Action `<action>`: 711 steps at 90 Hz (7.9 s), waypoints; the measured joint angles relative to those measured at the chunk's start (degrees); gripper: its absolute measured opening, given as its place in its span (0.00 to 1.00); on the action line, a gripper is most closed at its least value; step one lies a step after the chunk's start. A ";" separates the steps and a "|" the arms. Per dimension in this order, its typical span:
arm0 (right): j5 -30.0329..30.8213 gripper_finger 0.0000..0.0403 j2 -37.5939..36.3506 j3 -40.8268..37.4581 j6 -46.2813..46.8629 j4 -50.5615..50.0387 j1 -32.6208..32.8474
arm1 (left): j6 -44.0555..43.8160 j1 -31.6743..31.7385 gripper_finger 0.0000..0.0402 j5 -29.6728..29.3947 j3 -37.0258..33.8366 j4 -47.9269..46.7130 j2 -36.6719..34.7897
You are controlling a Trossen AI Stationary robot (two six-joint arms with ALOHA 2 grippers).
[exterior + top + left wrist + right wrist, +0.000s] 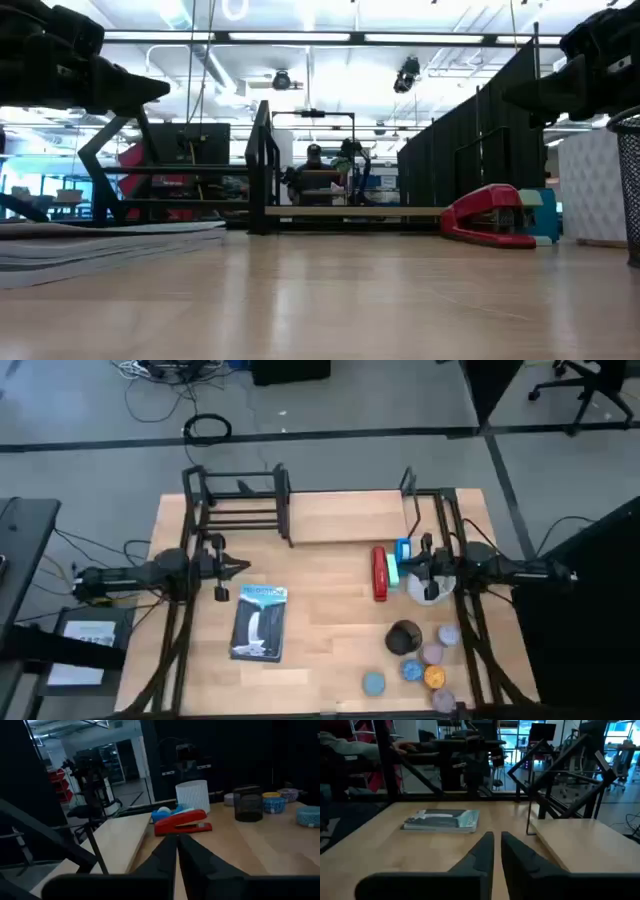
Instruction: Stock shelves
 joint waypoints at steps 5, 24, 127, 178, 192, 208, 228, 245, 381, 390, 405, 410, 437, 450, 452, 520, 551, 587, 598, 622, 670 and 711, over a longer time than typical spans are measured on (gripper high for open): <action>-0.01 0.02 -0.01 0.01 0.00 0.00 0.00 | 0.02 0.00 0.00 0.00 -0.02 0.00 -0.02; -0.02 0.02 -0.01 0.00 -0.01 -0.01 0.00 | 0.02 0.00 0.00 0.00 -0.02 -0.02 0.00; 0.00 0.02 0.00 0.00 0.00 0.00 -0.02 | -40.11 -0.02 0.00 -0.68 0.00 22.91 0.51; -0.02 0.02 0.00 0.02 -0.01 0.18 0.00 | -53.94 -0.11 0.08 -8.06 11.60 -6.81 12.32; -0.01 0.02 0.00 0.01 0.00 0.20 0.00 | -60.81 -0.13 0.15 -3.35 26.44 -33.60 28.07; 0.00 0.02 0.00 0.00 -0.01 0.20 -0.01 | -68.58 -0.78 0.26 13.92 31.58 -51.86 43.59; -0.02 0.02 0.00 0.01 -0.01 0.21 -0.02 | -75.34 -5.18 0.49 21.20 31.23 -49.10 52.36; -0.02 0.02 0.00 0.02 0.00 0.22 -0.02 | -79.15 -8.00 0.54 18.32 30.75 -48.58 54.73; 0.19 0.02 0.37 0.02 -0.01 1.48 -0.01 | -87.93 -10.91 0.00 -3.55 28.62 -48.48 63.02; 0.18 0.02 0.37 0.02 -0.01 1.46 -0.01 | -87.93 -10.91 0.00 -4.26 31.67 -51.61 62.83; 0.19 0.02 0.35 0.04 -0.02 1.46 -0.02 | -87.75 -10.97 0.00 -5.52 35.72 -51.96 62.73; 0.18 0.02 0.37 0.04 0.00 1.46 0.00 | -87.69 -10.97 0.00 -6.10 36.61 -52.63 62.77; 0.18 0.02 0.37 0.04 0.00 1.46 -0.01 | -85.02 -10.98 0.00 -6.54 37.46 -53.44 62.66; 0.18 0.02 0.37 0.04 -0.01 1.46 -0.01 | -84.06 -10.99 0.02 -6.54 37.51 -55.01 62.62; 0.18 0.02 0.37 0.04 0.00 1.46 -0.01 | -83.55 -10.99 0.03 -6.54 37.51 -55.09 62.62; 0.18 0.02 0.35 0.04 0.00 1.46 0.00 | -75.01 -11.01 0.51 -5.40 26.42 -45.13 62.53; 0.18 0.02 0.36 0.04 -0.02 1.49 -0.01 | -78.73 -11.03 0.46 -6.29 19.17 -30.49 62.35; 0.18 0.02 0.37 0.04 0.00 1.46 0.00 | -80.35 -10.95 0.03 -10.07 19.65 -30.65 62.73; 0.18 0.02 0.37 0.04 -0.01 1.46 0.00 | -79.71 -10.95 0.00 -10.86 23.23 -37.82 63.11; 0.18 0.02 0.36 0.04 -0.01 1.46 -0.01 | -76.52 -11.38 0.01 -12.61 35.80 -54.31 63.14; 0.18 0.02 0.35 0.04 -0.02 1.64 0.00 | -84.00 -23.83 0.00 2.63 32.56 -35.80 69.57; 0.18 0.02 0.35 0.05 0.00 1.90 -0.01 | -72.83 -25.66 0.00 1.11 43.45 -10.35 80.28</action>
